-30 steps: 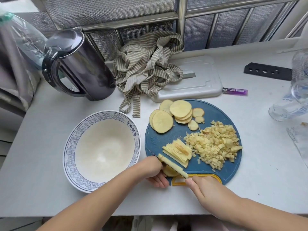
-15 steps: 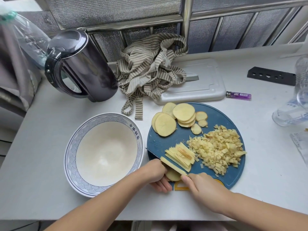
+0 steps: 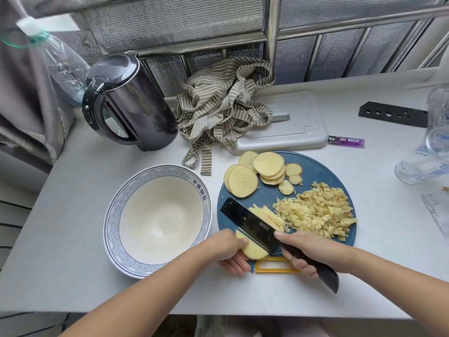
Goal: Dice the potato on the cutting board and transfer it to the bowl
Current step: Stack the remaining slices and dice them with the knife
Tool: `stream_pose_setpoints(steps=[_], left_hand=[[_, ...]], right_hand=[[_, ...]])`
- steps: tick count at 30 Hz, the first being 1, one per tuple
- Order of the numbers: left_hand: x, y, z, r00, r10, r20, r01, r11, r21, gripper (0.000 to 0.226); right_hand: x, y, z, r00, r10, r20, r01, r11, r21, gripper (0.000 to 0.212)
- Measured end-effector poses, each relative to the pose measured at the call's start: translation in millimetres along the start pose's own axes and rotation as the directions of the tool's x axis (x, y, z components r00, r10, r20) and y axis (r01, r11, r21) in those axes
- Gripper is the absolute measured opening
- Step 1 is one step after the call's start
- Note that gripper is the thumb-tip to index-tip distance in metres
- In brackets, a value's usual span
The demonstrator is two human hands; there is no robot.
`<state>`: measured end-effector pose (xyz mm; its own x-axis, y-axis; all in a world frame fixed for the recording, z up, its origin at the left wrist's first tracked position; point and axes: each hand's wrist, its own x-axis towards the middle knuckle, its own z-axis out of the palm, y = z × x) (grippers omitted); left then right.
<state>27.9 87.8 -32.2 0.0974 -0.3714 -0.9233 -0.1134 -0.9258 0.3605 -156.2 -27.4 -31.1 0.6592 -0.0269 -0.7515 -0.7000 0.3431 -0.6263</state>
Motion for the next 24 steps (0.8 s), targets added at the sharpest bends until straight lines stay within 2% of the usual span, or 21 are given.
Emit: stream_pose_setpoints(steps=[5, 11, 16, 18, 22, 24], left_hand=[[-3.7, -0.1, 0.6, 1.000, -0.003, -0.014, 0.003, 1.000, -0.013, 0.046], [-8.5, -2.8, -0.4, 1.000, 0.006, -0.002, -0.006, 0.998, -0.070, 0.045], [-7.6, -3.2, -0.8, 1.000, 0.009, 0.005, -0.008, 0.997, -0.080, 0.037], [-6.5, -5.7, -0.6, 1.000, 0.021, 0.007, -0.020, 0.995, -0.096, 0.031], [-3.9, -9.4, 0.8, 0.999, 0.050, 0.014, -0.048, 0.991, -0.121, 0.026], [-3.7, -10.5, 1.3, 0.998, 0.064, 0.018, -0.061, 0.991, -0.123, 0.021]], right_hand=[[-6.5, -3.5, -0.9, 1.000, -0.018, 0.010, 0.019, 0.997, -0.072, 0.054], [-17.5, -5.7, 11.4, 0.985, -0.096, -0.142, 0.070, 0.982, -0.178, 0.056], [-27.2, 2.5, 22.8, 0.936, -0.251, -0.246, 0.107, 0.871, -0.480, 0.057], [-29.5, 9.0, 28.0, 0.928, -0.277, -0.248, 0.105, 0.835, -0.540, 0.056], [-28.2, 24.3, 37.4, 0.904, -0.352, -0.242, 0.134, 0.772, -0.621, 0.067], [-26.9, 27.5, 41.0, 0.898, -0.374, -0.233, 0.138, 0.740, -0.658, 0.063]])
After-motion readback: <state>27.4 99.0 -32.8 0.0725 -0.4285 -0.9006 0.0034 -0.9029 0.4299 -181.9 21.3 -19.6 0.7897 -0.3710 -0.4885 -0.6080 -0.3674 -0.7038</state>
